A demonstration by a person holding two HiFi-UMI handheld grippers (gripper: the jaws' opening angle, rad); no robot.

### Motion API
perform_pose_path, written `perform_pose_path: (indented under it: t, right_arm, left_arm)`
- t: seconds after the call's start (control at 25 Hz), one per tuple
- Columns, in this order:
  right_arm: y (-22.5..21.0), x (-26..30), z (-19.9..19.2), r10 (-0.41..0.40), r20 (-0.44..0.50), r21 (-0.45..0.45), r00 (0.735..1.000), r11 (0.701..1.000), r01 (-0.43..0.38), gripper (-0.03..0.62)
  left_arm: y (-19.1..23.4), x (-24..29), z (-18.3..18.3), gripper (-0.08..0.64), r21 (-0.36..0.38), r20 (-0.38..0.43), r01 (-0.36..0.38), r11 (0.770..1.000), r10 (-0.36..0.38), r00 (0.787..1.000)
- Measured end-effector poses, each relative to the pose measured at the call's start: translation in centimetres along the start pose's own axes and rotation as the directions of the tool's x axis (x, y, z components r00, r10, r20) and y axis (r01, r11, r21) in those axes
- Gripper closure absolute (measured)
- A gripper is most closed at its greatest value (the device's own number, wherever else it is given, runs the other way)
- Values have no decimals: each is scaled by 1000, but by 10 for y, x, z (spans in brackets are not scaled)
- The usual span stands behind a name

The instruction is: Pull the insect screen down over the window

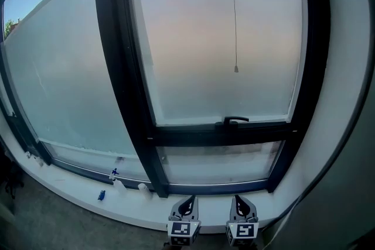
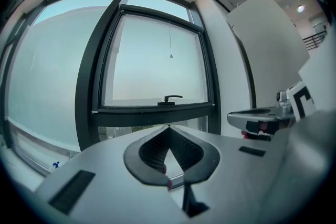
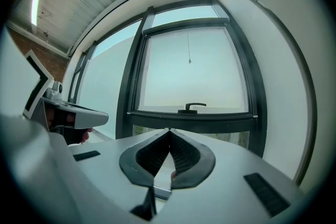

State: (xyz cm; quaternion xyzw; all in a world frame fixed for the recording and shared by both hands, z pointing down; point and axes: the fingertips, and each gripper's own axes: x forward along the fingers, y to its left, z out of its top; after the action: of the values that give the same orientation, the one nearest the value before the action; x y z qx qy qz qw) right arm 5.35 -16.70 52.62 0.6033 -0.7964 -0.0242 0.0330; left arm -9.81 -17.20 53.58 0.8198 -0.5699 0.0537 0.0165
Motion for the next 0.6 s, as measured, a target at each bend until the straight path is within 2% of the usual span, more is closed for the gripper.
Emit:
perform_pose_path:
  t: [0.16,0.36,0.6]
  right_arm:
    - [1,23,8,-4,20,-6,1000,1000,4,589]
    - [0,52,13,-44,48,-60,998,997,46,589]
    - [2,76,24,-35,77,-50,996,998,39,589]
  left_arm:
    - [11,19,6,563,-7,16,24,1000,-24,1000]
    - [29,43,15,563,-1,31,44,999,-44,999]
    - [44,70,19,563,16,45,57,998,-58,997]
